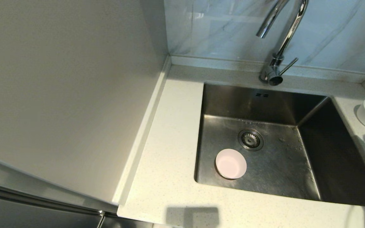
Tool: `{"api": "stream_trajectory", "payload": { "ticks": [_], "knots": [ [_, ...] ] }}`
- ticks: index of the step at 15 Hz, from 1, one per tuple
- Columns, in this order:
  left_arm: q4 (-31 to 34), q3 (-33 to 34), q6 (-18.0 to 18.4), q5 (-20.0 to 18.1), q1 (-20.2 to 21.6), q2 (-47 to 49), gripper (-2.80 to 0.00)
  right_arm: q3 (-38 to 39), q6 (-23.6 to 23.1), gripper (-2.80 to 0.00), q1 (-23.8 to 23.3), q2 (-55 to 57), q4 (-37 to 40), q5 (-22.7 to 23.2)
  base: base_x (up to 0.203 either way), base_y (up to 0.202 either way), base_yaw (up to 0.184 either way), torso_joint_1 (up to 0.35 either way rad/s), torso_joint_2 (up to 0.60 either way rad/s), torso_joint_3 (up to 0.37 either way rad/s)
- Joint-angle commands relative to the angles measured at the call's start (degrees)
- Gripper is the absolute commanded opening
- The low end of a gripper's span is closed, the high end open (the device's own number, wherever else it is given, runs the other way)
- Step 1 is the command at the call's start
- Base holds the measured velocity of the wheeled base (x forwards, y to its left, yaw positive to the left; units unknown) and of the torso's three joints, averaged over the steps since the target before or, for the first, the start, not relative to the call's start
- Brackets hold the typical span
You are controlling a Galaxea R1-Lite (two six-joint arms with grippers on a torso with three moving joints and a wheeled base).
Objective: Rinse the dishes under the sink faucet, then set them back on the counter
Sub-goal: Put a bowl back to the table from the sink
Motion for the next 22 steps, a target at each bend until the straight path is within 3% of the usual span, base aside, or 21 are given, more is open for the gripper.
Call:
{"api": "stream_trajectory", "payload": {
  "ticks": [1,5,14,15,16,22],
  "knots": [
    [0.0,0.0,0.0,0.0,0.0,-0.2,-2.8,0.3,-0.3,-2.8,0.8,3.0,0.0,-0.2,0.0,0.0,0.0,0.0,0.0,0.0],
    [0.0,0.0,0.0,0.0,0.0,-0.2,-2.8,2.5,-0.3,-2.8,1.0,6.1,-6.0,-1.5,0.0,0.0,0.0,0.0,0.0,0.0],
    [0.0,0.0,0.0,0.0,0.0,-0.2,-2.8,4.3,-0.9,-2.8,1.2,7.6,-11.2,-2.1,0.0,0.0,0.0,0.0,0.0,0.0],
    [0.0,0.0,0.0,0.0,0.0,-0.2,-2.8,4.6,-1.2,-2.62,1.2,7.6,-11.9,-2.1,0.0,0.0,0.0,0.0,0.0,0.0],
    [0.0,0.0,0.0,0.0,0.0,-0.2,-2.8,4.8,-1.3,0.0,1.2,7.6,-12.5,-2.1,0.0,0.0,0.0,0.0,0.0,0.0],
    [0.0,0.0,0.0,0.0,0.0,-0.2,-2.8,4.8,-1.5,0.0,1.1,6.9,-12.9,-2.0,0.0,0.0,0.0,0.0,0.0,0.0]
  ]
}}
